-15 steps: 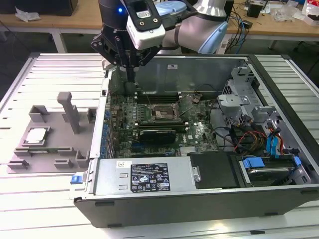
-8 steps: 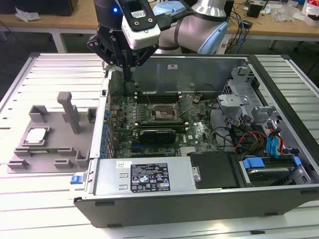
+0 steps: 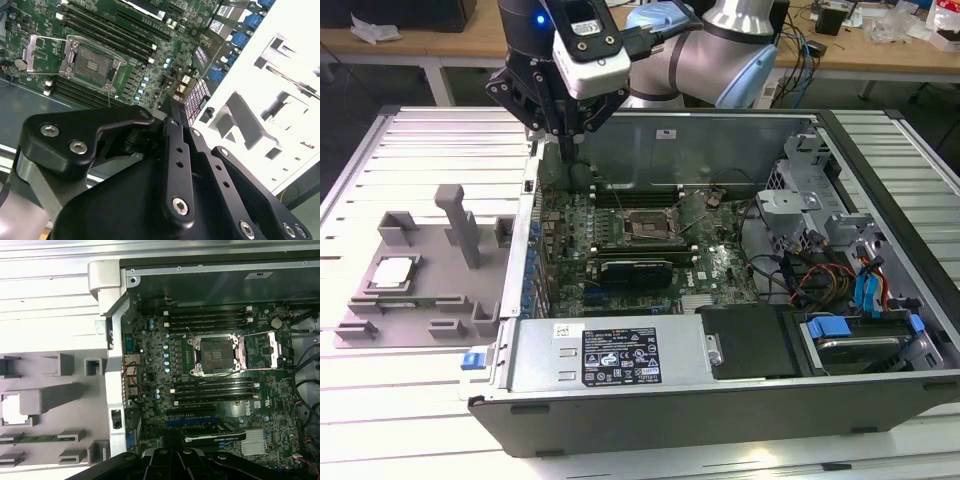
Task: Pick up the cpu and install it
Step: 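Reach for the cpu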
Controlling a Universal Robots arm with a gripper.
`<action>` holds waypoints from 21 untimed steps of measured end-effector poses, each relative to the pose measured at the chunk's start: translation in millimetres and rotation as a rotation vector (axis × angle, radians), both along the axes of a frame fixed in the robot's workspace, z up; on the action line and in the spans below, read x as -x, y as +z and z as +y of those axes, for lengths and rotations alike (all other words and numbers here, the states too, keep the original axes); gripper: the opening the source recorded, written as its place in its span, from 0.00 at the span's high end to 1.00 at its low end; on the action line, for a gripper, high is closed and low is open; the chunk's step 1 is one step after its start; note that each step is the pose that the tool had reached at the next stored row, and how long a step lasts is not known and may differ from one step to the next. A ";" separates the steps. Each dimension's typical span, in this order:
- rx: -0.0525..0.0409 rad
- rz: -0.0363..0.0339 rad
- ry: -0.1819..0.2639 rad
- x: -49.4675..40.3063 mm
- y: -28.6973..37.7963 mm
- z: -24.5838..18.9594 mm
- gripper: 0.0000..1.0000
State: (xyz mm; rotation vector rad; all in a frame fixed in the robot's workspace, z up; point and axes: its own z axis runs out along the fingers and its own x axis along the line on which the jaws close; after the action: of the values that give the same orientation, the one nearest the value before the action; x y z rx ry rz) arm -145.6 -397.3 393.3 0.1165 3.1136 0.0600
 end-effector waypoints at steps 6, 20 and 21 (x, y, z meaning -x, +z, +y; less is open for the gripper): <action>0.0001 0.0001 0.000 4.7 0.0 0.9 0.89; 0.0000 0.0000 0.000 16.9 0.0 3.4 0.89; 0.0000 0.0000 0.000 18.1 0.0 3.7 0.89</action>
State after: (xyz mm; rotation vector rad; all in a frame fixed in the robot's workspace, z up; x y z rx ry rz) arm -163.7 -393.7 393.3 0.1164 3.1136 0.0600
